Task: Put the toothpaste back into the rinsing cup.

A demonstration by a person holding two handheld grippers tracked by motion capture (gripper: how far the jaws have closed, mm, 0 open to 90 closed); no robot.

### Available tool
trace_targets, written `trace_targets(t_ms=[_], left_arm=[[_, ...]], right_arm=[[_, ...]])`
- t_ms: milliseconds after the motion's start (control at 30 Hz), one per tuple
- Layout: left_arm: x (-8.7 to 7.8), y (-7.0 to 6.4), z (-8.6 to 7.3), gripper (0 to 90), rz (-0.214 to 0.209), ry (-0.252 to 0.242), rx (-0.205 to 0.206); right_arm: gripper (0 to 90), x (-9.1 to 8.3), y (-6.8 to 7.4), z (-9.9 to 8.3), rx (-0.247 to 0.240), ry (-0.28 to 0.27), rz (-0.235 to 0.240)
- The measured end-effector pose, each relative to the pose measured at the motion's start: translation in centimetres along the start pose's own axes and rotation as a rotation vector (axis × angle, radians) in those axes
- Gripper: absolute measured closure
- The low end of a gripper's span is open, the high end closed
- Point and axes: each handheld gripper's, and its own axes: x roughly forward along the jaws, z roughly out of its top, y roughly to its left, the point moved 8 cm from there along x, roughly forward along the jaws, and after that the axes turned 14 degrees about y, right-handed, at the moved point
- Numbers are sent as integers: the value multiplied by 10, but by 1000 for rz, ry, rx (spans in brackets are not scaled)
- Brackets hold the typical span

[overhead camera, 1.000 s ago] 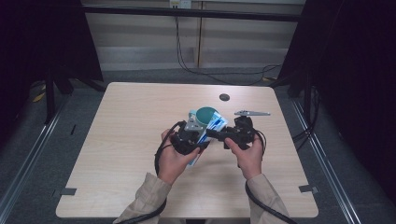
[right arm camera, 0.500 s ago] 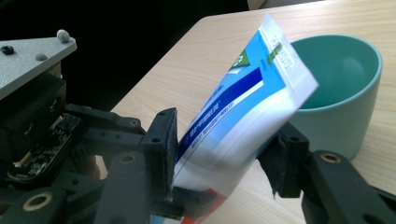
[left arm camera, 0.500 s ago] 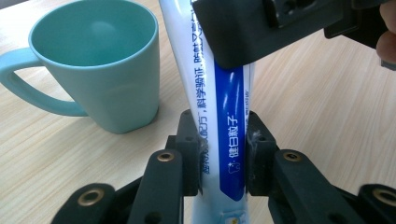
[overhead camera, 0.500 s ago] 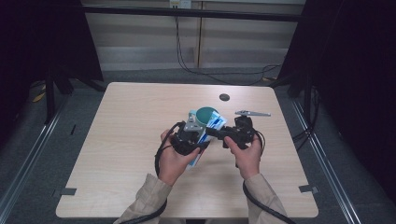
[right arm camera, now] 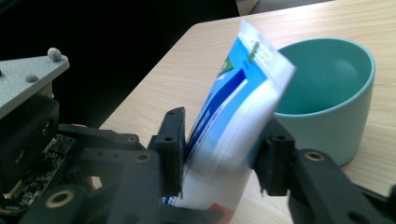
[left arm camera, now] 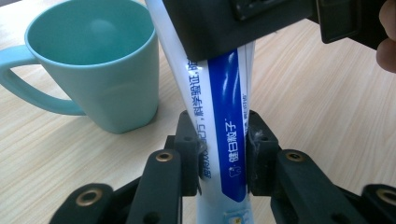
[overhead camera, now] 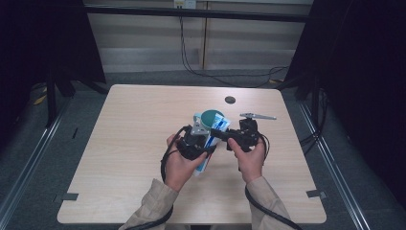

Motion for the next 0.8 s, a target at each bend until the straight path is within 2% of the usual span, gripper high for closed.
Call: trace_targets(t_ms=[133,167,300,333,400,500,567,800], left_arm=[[-1,-1,1,678,1,-3,6],[-1,-2,2,665,4,-6,12],[-1,-2,4,625,3,-24,31],[-1,-2,6,583,-1,-45,39],[-2,-2,6,570,-13,-57,36],[-2,-1,5,480,-75,-49,2],[-1,2,3,402,-78,-34,-14],[0,12,-7,286,-55,-35,-6]], right_arm=[[677,-1,1,1,8,-11,11],[718,-3,2,2,16,-18,20],[751,-5,3,3,22,-31,37],[766,-7,5,4,13,-45,38],[768,-7,5,4,6,-47,34],[773,-12,9,8,-24,-61,33],[773,-15,10,11,-40,-67,17],[773,-22,11,19,-77,-78,-6]])
